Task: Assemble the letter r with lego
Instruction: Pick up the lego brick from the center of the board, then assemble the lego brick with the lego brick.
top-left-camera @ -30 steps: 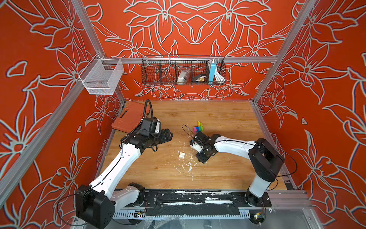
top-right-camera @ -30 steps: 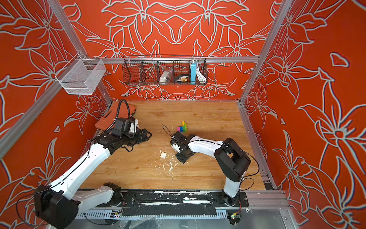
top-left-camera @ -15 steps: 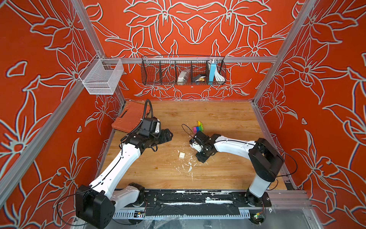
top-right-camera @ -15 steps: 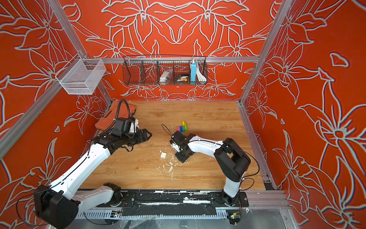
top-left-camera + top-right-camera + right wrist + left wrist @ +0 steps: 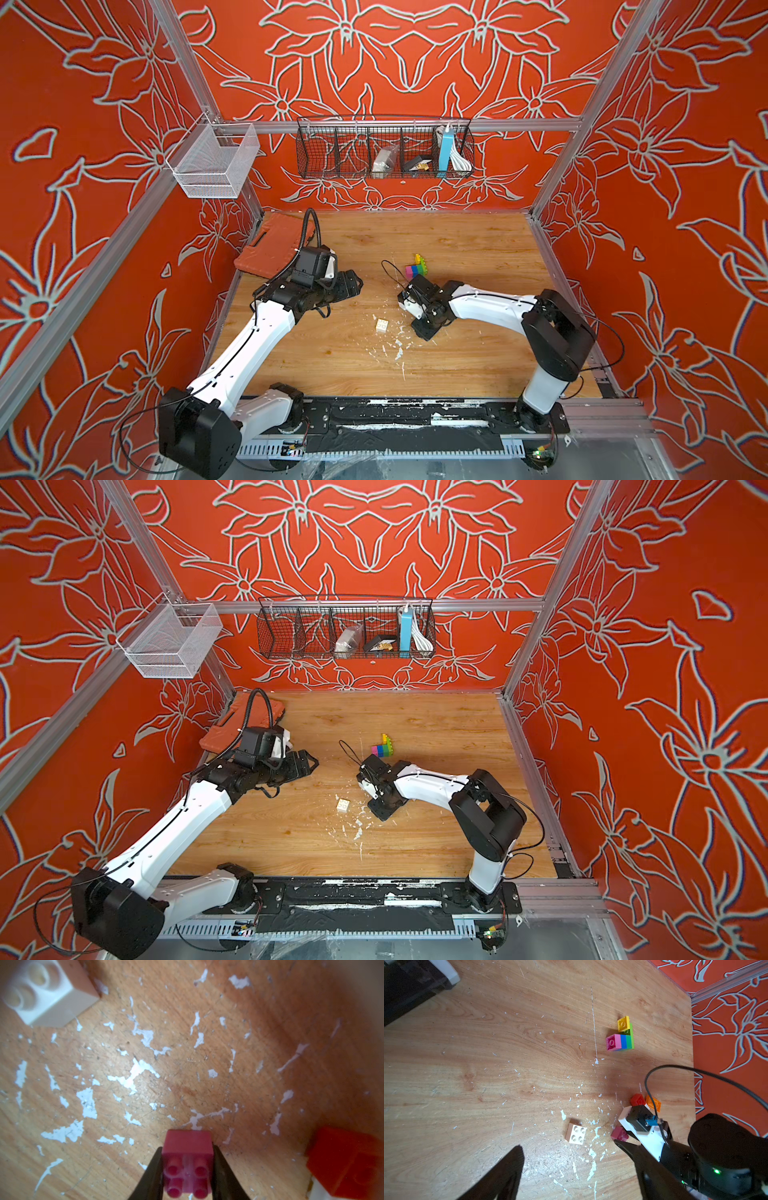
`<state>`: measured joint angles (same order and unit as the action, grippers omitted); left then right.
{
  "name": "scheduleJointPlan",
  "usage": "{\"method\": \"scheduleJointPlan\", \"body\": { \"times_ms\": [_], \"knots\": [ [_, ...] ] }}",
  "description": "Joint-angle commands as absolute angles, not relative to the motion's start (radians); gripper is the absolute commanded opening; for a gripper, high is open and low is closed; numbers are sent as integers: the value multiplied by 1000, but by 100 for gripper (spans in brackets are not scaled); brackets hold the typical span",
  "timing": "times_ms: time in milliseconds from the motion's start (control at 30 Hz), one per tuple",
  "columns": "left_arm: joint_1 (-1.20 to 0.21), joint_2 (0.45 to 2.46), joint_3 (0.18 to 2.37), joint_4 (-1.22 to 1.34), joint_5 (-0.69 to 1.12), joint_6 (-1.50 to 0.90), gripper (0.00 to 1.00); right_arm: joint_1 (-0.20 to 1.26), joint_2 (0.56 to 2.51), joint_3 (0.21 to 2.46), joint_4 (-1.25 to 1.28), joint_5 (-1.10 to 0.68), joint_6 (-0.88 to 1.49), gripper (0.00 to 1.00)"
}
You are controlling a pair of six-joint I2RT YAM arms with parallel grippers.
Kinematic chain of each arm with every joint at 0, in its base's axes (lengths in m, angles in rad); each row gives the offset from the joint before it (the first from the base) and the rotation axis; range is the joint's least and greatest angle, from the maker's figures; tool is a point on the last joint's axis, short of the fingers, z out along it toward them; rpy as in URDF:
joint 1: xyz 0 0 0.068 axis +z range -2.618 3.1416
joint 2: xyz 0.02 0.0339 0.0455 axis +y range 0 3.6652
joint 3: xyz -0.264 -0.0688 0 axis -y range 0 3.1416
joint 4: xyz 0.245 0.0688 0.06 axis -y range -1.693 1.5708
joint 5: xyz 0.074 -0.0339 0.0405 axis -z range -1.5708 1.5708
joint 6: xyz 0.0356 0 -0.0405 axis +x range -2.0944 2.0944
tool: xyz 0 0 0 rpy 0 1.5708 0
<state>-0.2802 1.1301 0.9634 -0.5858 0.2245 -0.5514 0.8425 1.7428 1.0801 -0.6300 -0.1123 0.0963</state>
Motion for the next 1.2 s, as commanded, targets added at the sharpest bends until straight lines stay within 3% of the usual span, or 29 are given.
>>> {"method": "scheduleJointPlan", "body": {
  "times_ms": [0, 200, 467, 667, 1167],
  "knots": [
    [-270, 1117, 933, -596, 224, -564, 84, 848, 1682, 1095, -675, -99, 102, 26],
    [-264, 1140, 844, -516, 308, -639, 84, 850, 1620, 1106, -613, -190, 21, 15],
    [-171, 1198, 649, -220, 585, -796, 82, 896, 1737, 1293, -710, -171, -113, 0],
    [-51, 1230, 561, -86, 722, -867, 80, 935, 1846, 1427, -781, -146, -143, 0],
    [190, 1152, 473, -89, 805, -897, 79, 999, 2076, 1710, -933, -107, -169, 0]
  ]
}}
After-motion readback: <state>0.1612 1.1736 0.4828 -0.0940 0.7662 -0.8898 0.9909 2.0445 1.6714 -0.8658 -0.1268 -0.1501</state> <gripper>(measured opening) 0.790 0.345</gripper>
